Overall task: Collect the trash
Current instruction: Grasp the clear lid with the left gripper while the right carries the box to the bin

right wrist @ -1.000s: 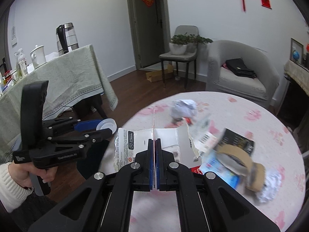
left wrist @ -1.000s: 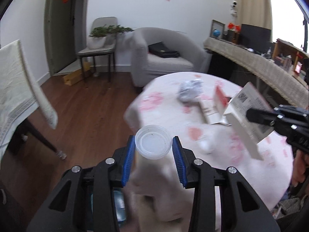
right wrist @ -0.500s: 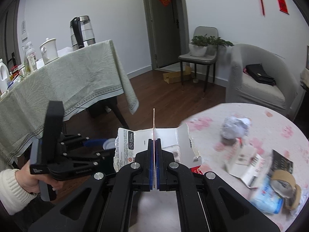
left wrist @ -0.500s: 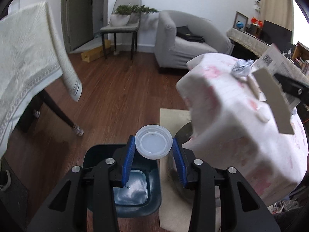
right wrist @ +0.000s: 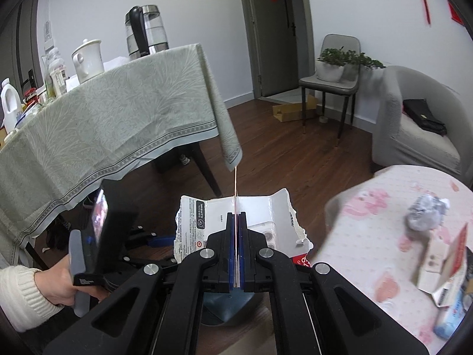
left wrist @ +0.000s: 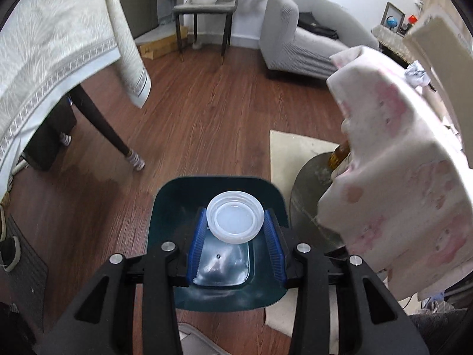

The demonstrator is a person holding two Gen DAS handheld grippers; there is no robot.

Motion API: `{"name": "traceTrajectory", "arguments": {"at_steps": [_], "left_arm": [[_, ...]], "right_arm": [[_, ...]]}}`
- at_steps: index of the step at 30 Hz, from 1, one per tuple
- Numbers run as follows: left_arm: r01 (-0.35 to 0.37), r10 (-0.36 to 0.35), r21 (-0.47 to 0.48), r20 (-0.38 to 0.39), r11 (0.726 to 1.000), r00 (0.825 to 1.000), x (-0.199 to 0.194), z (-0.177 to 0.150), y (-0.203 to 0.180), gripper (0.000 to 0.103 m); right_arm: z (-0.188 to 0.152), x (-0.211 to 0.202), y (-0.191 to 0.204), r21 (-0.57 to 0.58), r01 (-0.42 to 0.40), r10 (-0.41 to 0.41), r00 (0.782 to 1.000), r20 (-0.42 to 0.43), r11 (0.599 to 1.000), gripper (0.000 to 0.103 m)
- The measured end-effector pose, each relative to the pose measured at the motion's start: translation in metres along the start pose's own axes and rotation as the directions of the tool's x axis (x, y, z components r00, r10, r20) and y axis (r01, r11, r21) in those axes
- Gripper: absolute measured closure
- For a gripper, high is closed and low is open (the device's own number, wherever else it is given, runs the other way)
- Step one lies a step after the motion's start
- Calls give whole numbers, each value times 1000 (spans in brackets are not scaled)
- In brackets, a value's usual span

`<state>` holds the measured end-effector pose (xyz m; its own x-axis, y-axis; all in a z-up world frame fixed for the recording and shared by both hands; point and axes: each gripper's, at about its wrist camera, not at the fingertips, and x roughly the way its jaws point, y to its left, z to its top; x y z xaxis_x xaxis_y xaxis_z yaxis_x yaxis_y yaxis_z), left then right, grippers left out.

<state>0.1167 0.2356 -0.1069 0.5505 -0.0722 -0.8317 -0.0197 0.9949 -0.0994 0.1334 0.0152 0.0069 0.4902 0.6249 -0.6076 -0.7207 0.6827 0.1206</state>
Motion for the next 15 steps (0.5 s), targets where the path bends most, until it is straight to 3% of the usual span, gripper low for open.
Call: {"name": "traceTrajectory", "arguments": {"at_steps": [15], "left_arm": [[0, -3, -30, -98, 1000, 995, 32, -22, 36, 61]], "right_arm": [[-6, 67, 26, -3, -28, 27, 993, -119, 1000, 101]]}}
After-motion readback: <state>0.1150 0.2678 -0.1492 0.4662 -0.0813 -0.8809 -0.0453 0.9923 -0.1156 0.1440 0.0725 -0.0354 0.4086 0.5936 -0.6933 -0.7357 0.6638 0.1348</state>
